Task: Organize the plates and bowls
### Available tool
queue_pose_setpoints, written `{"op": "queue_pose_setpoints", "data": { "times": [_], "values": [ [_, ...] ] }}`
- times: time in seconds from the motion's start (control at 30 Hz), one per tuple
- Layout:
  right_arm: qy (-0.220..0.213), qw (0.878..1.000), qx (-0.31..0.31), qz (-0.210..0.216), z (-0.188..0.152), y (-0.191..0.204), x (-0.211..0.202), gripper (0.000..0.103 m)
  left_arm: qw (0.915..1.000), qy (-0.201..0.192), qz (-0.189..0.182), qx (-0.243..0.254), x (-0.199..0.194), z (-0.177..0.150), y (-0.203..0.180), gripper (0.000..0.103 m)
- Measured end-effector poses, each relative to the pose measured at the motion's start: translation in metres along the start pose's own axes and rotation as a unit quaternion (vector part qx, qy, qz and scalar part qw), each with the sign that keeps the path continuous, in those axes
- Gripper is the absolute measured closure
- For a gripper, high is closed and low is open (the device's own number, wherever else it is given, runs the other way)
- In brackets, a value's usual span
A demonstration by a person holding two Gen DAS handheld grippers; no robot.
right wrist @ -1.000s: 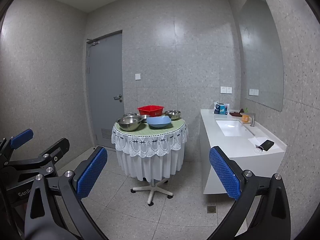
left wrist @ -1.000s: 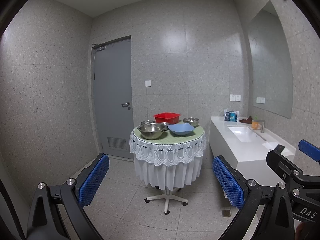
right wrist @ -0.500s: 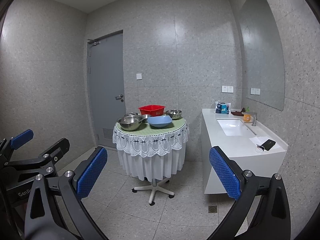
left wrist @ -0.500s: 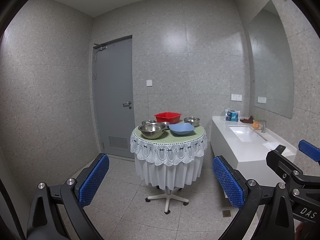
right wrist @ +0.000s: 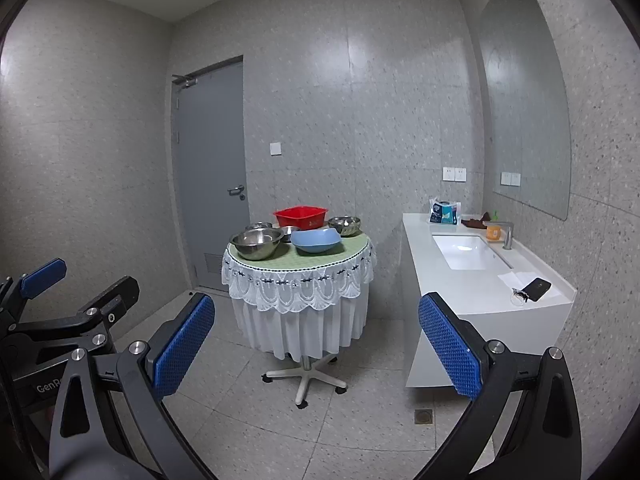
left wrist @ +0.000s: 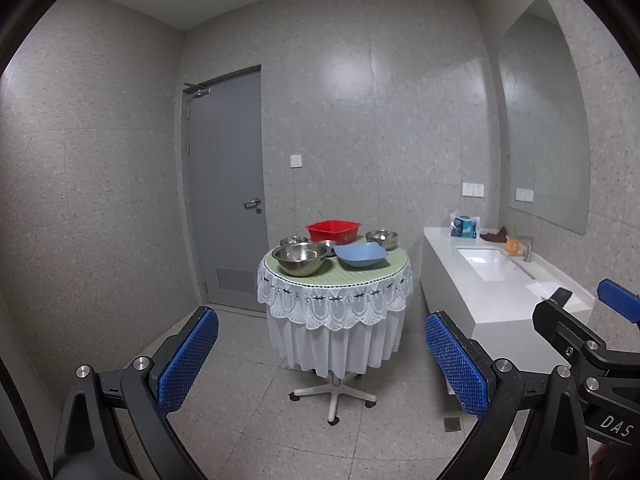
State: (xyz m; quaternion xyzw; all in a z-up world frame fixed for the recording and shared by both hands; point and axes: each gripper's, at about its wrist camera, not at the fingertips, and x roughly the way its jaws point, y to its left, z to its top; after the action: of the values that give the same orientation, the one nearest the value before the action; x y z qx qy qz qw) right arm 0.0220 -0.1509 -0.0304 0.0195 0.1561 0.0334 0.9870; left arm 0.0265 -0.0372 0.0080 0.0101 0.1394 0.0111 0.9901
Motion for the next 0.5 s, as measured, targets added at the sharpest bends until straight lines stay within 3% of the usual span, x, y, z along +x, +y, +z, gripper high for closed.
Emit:
{"op": "queue_pose_setpoints", "data": {
  "times": [0.5],
  "values": [
    [0.018,1.0,0.008,0.004,0.019,-0.03,0.039,0.0,0.9998,0.018,0.002,-0.001,0.055,0.034,-0.024,0.001]
  ]
}}
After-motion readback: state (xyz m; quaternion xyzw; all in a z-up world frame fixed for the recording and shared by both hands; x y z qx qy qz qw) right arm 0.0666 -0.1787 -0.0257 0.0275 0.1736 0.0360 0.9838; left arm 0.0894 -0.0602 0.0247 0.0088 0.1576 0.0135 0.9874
